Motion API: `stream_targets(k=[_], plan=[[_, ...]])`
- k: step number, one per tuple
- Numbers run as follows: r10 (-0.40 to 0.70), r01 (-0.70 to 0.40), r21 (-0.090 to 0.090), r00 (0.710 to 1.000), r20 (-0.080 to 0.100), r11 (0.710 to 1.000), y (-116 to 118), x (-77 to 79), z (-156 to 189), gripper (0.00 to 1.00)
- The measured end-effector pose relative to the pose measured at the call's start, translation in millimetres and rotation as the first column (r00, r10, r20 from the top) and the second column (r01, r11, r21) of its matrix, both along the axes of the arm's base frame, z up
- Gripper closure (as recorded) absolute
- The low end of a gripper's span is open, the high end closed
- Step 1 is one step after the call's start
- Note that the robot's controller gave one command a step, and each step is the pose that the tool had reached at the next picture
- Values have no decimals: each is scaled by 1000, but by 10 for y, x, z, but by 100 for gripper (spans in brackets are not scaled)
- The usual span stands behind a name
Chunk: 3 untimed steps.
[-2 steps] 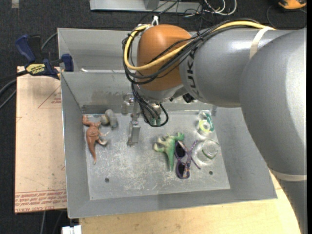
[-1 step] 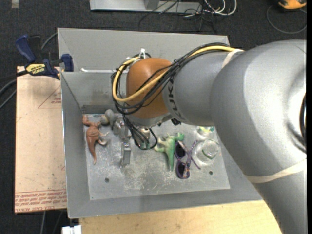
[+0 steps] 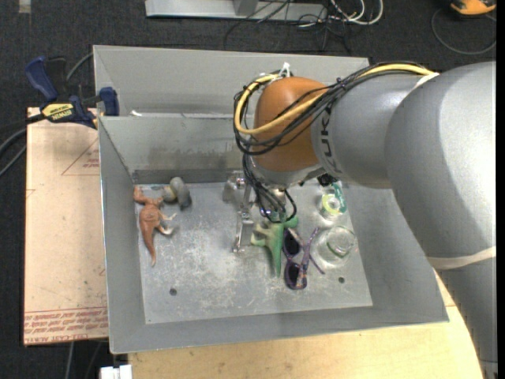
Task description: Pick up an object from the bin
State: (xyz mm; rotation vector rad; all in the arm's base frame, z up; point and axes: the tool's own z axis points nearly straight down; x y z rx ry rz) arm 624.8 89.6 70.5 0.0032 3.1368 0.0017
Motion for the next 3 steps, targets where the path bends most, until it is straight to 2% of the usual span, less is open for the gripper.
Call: stream_targets(k=[1,2,3], plan=[[98,-98,5,995,-3,995,609,-40,402,0],[95,-95,5,995,-4,995,585,-41,390,0],[176,-176,2,984,-2,984,228,95,364,0]])
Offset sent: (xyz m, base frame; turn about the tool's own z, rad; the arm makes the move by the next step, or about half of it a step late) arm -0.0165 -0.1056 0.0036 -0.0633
